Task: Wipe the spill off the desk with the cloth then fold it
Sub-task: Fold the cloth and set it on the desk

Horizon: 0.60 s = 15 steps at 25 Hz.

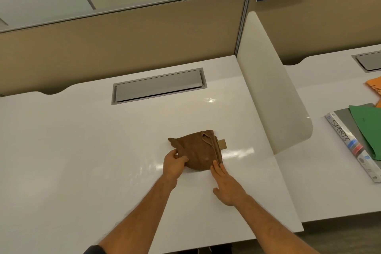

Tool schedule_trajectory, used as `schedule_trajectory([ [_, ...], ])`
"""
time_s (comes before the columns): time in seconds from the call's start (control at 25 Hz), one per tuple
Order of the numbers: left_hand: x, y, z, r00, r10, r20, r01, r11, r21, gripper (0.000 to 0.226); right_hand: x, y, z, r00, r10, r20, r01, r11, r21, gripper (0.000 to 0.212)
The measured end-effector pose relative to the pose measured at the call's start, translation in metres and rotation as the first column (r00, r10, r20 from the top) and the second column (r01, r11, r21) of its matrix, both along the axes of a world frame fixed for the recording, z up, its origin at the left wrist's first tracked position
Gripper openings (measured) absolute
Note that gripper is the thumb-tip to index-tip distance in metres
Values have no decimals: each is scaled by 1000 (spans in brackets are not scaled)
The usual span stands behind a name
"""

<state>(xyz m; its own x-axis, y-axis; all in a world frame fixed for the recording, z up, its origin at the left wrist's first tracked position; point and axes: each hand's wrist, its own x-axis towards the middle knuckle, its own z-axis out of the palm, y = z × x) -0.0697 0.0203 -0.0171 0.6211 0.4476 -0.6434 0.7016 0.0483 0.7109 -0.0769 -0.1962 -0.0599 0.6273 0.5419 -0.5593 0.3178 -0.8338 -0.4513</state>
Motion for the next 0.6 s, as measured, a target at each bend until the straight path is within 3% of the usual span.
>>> schedule_trajectory([
  [0.16, 13, -37, 12, 984, -129, 125, 95, 964, 247, 41, 5, -5, 4, 996, -52, -66, 56, 996, 63, 78],
  [0.28, 19, -62, 12, 930, -346, 124, 318, 927, 201, 51, 6, -11, 5, 990, -92, -107, 104, 988, 117, 77],
  [0.36, 18, -71, 10, 910, -410, 70, 395, 904, 162, 49, 7, -16, 7, 964, -197, -176, 229, 955, 186, 69],
  [0.44, 13, -71, 9, 948, -311, 62, 291, 932, 218, 46, 9, -18, 11, 873, -453, -179, 487, 830, 274, 48],
  [0.52, 6, -64, 9, 985, -172, 6, 165, 952, 259, 47, 16, -14, 18, 681, -726, -94, 706, 617, 349, 24],
  [0.6, 0, -56, 6, 988, -104, -114, 123, 976, 181, 56, 30, -9, 21, 564, -814, -138, 791, 485, 372, 22],
])
